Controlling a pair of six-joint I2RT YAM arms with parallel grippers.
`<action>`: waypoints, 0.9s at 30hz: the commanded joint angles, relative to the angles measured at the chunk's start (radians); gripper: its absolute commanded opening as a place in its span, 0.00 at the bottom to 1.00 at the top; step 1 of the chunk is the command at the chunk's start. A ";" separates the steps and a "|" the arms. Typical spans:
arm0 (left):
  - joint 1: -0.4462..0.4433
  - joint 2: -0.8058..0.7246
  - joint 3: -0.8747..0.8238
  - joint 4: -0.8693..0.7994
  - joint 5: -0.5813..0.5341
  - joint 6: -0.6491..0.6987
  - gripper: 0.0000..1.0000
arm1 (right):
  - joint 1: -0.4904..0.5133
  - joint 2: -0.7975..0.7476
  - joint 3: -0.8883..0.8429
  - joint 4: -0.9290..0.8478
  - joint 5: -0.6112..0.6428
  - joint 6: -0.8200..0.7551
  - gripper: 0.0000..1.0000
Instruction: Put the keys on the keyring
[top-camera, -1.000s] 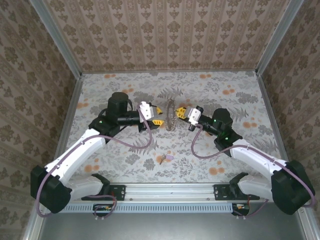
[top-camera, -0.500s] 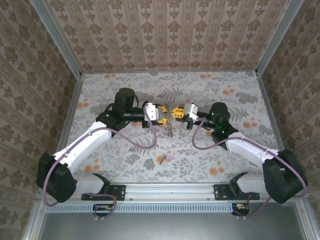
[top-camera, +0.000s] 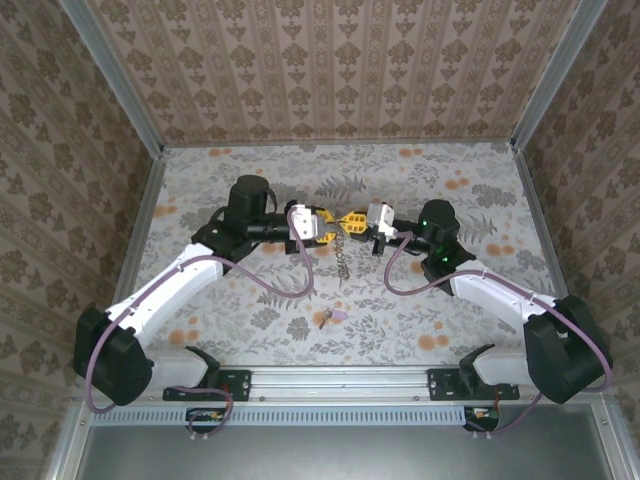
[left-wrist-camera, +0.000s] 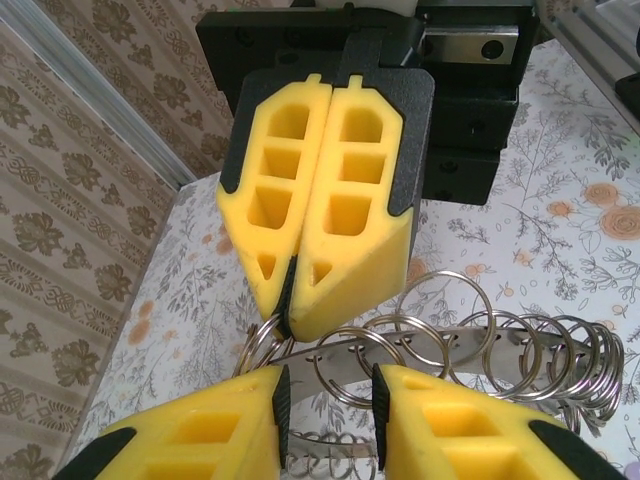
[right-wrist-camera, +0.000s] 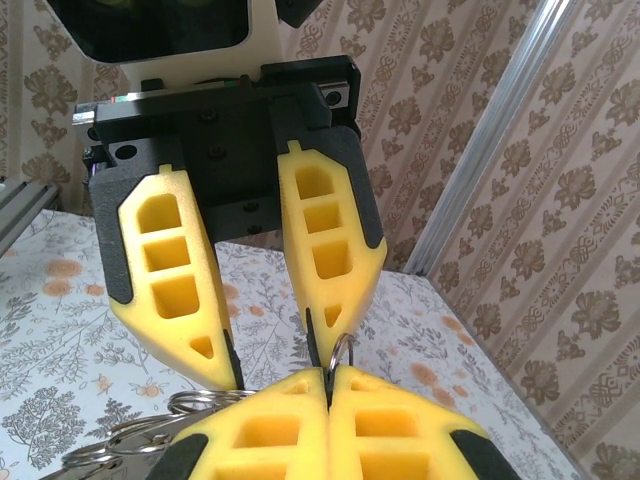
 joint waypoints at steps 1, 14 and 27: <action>-0.003 -0.028 0.038 -0.056 -0.020 0.032 0.31 | 0.005 -0.030 0.015 0.028 -0.012 -0.005 0.00; 0.017 -0.044 0.012 0.020 -0.107 -0.005 0.32 | 0.013 -0.057 0.009 -0.024 -0.005 -0.029 0.00; -0.005 0.013 0.059 -0.006 0.037 -0.010 0.29 | 0.026 -0.058 0.015 -0.052 0.004 -0.054 0.00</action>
